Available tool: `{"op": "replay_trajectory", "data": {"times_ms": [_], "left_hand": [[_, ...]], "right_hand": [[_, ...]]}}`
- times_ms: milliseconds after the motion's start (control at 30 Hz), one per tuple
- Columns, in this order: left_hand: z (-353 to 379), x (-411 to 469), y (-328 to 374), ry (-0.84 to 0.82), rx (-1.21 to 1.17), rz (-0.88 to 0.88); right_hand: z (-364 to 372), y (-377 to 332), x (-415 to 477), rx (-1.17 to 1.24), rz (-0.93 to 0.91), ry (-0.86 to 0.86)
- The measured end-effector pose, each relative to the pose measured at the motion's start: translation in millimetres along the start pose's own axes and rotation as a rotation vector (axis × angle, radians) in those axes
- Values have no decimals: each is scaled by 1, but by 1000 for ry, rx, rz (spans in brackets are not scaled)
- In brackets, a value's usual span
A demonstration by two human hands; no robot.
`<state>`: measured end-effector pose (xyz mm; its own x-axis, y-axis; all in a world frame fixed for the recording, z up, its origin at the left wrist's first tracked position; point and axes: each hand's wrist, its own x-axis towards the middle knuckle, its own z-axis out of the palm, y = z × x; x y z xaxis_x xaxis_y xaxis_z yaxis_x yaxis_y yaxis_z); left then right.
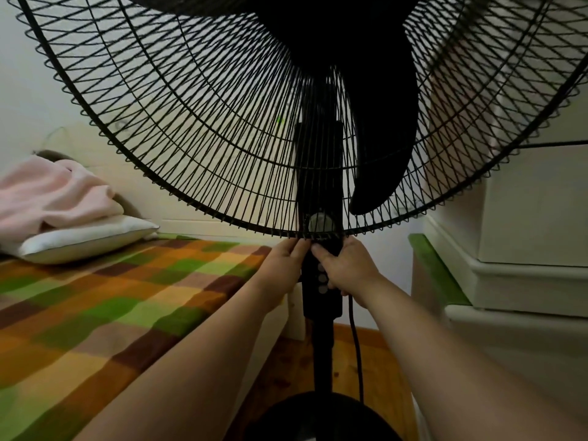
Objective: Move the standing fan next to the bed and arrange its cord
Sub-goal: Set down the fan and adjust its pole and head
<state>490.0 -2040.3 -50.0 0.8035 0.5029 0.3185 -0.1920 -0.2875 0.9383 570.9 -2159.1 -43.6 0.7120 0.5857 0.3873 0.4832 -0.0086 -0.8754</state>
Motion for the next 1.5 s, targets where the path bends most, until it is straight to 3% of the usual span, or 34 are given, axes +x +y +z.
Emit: {"op": "replay_trajectory", "data": {"times_ms": [267, 800, 1167, 1500], "left_hand": [[-3, 2, -2, -23, -28, -2], [-9, 5, -5, -112, -24, 11], [-9, 10, -8, -75, -71, -38], [-5, 5, -3, -55, -122, -64]], "right_hand": [[7, 1, 1, -22, 51, 36], [10, -2, -5, -168, -54, 116], [23, 1, 2, -317, 85, 267], [23, -4, -4, -293, 101, 247]]}}
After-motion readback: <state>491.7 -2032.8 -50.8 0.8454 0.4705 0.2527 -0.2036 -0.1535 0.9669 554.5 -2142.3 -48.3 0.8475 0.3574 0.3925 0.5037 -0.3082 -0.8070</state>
